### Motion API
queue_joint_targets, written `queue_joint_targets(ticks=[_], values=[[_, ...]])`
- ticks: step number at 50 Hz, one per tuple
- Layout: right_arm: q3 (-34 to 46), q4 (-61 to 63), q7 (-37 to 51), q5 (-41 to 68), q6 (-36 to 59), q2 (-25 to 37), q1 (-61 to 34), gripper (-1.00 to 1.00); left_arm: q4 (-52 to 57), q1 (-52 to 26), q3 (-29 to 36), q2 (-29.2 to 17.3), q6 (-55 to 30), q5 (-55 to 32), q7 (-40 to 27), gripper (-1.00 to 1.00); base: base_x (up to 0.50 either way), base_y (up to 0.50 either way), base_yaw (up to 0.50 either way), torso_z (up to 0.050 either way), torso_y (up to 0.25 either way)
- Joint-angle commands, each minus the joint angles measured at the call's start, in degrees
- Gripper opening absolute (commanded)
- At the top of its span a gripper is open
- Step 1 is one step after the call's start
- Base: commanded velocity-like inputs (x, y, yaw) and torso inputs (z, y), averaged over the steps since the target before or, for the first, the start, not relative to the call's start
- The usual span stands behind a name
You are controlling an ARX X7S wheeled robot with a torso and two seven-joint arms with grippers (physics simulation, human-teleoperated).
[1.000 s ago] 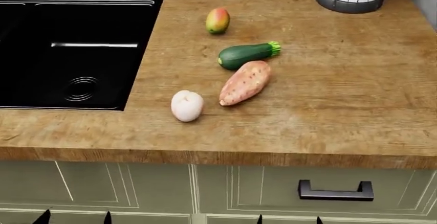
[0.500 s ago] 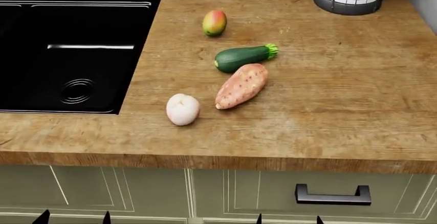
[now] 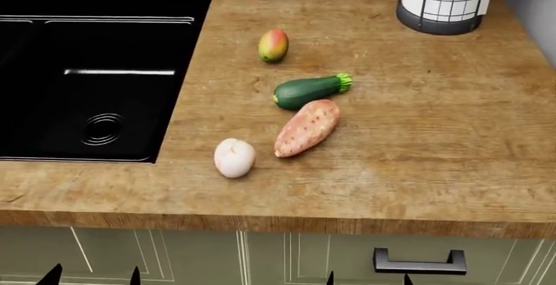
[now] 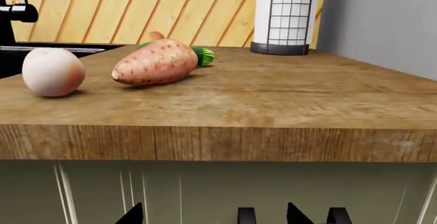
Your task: There is a mixed pile of frozen fruits and vegetables on the counter. Locate all the frozen vegetables and place the items in a bowl on the counter. Take all the frozen fruits and defrost them in a running sink.
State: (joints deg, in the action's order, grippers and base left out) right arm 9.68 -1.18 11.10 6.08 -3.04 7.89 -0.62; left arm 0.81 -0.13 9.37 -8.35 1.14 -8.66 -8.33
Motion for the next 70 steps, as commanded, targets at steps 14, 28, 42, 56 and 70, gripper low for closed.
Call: queue_joint_targets(ticks=[14,28,42,56,70], values=[[1.06,-0.01,1.13,0.46,-0.33,0.82,-0.11,1.00,0.23,0.19,1.10,-1.07,0.48,-0.41,-0.73,1.00,0.00,0.00,0.00,0.050,0.000],[1.60,-0.17,1.62,0.95,-0.26,1.18,-0.30,1.00,0.05,0.01,0.94,-0.91,0.61,-2.33,-1.09,1.00,0.00,0.00,0.00,0.021,0.000],[0.45,27.08,6.34,6.02,25.43,4.84,-4.80,1.00,25.39,-3.37,2.23,-3.36,-28.73,-6.02,-5.30,1.00,0.00,0.00,0.00,0.000,0.000],[-6.47,47.52,9.49,16.47,61.15,7.50,-23.51,1.00,45.59,-20.52,-1.90,-3.49,-59.16,-16.09,-9.23,1.00,0.00,0.00,0.00,0.000,0.000],[-9.73,49.96,9.23,18.03,66.20,11.72,-22.89,1.00,44.15,-24.67,-3.74,-3.79,-64.62,-18.12,-10.56,1.00,0.02,0.00,0.00,0.000,0.000]])
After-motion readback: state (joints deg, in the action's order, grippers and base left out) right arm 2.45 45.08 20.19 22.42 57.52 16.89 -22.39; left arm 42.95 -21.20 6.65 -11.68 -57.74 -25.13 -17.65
